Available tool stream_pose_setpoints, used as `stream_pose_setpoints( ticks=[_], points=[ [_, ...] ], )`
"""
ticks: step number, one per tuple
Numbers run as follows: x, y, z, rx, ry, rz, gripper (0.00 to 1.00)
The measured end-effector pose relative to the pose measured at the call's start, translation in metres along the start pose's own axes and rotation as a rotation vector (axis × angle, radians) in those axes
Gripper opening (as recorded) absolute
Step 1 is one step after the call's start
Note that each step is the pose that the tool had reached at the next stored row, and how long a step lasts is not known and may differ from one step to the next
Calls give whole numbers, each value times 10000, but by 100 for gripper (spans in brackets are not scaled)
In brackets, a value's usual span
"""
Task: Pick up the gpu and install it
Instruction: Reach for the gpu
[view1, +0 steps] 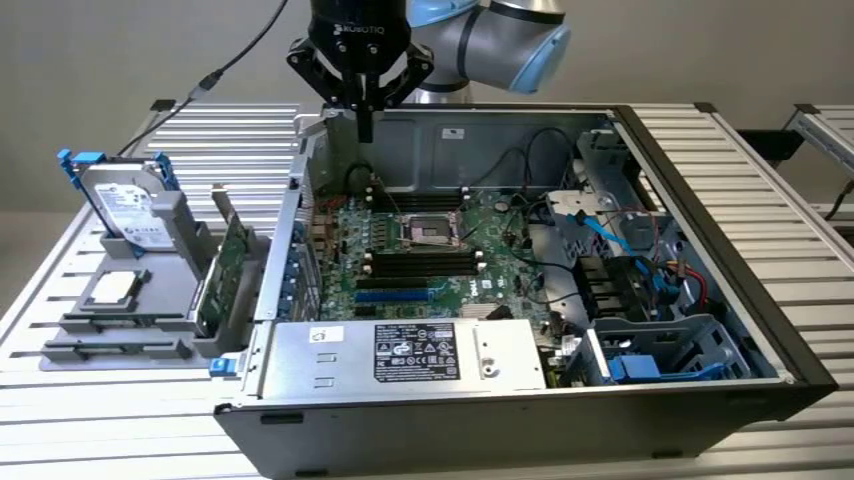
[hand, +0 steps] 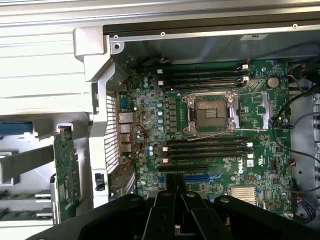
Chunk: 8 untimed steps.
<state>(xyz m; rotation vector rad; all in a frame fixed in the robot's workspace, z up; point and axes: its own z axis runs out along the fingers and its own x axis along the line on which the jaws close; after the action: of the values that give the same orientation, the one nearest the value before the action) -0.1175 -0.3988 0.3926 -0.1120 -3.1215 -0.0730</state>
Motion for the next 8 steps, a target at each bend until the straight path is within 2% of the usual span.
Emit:
stream_pose_setpoints(
  ticks=[1, 3, 7, 8],
  points=[
    [0, 0, 0, 0, 1, 0, 11],
    [-4, 0, 0, 3, 47, 3, 11],
    [-5, 0, 0, 3, 51, 2, 11],
    [-11, 1, 0, 8, 110, 5, 11]
  ],
)
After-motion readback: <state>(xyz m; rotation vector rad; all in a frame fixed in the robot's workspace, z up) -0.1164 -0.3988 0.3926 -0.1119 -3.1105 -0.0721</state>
